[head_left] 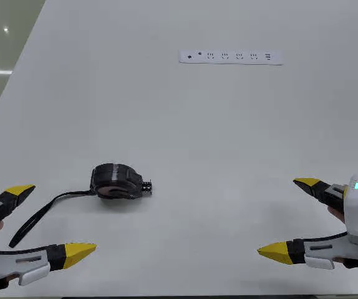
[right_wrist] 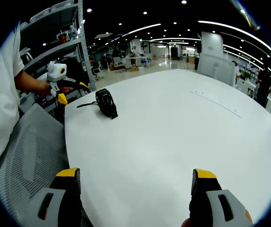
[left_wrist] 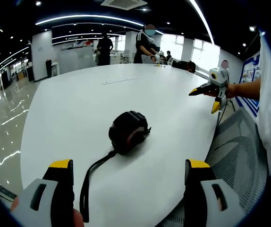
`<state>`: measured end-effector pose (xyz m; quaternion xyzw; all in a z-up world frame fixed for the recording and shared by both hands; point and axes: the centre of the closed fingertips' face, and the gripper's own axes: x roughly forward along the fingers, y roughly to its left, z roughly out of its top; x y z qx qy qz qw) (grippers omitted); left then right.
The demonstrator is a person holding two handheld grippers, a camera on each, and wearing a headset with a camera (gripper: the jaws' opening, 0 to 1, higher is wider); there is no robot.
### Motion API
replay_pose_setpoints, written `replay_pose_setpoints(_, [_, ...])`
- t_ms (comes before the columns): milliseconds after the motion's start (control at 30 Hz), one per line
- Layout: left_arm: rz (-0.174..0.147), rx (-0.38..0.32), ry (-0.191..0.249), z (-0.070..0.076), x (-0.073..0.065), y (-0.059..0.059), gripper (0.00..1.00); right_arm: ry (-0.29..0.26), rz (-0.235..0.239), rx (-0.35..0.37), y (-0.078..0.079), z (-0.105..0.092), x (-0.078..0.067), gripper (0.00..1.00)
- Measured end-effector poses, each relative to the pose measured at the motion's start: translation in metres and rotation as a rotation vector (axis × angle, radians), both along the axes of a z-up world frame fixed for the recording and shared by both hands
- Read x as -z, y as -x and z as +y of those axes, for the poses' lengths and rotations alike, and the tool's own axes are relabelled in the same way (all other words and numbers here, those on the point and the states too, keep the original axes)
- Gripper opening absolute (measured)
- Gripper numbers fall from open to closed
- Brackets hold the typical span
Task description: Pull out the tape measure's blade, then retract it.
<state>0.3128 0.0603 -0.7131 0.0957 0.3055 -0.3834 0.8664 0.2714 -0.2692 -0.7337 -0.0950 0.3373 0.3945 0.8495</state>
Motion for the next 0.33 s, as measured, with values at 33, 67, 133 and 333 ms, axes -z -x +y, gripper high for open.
replay_pose_setpoints(33, [0.009, 0.003, 0.009, -0.0009, 0.0002, 0.0011, 0.96, -0.001, 0.001, 0.001, 0.0000, 0.0000, -0.0001, 0.97])
replay_pose_setpoints(67, [0.004, -0.005, 0.010, -0.0004, -0.0003, 0.0001, 0.97, 0.001, 0.000, 0.001, 0.0000, -0.0003, -0.0001, 0.97])
replay_pose_setpoints(133, [0.006, -0.002, 0.006, -0.0001, 0.0004, 0.0004, 0.97, 0.000, 0.000, 0.001, -0.0002, -0.0001, -0.0002, 0.97])
replay_pose_setpoints(333, [0.002, 0.002, 0.013, -0.0012, -0.0017, -0.0009, 0.96, 0.001, -0.002, 0.002, -0.0008, 0.0000, -0.0007, 0.96])
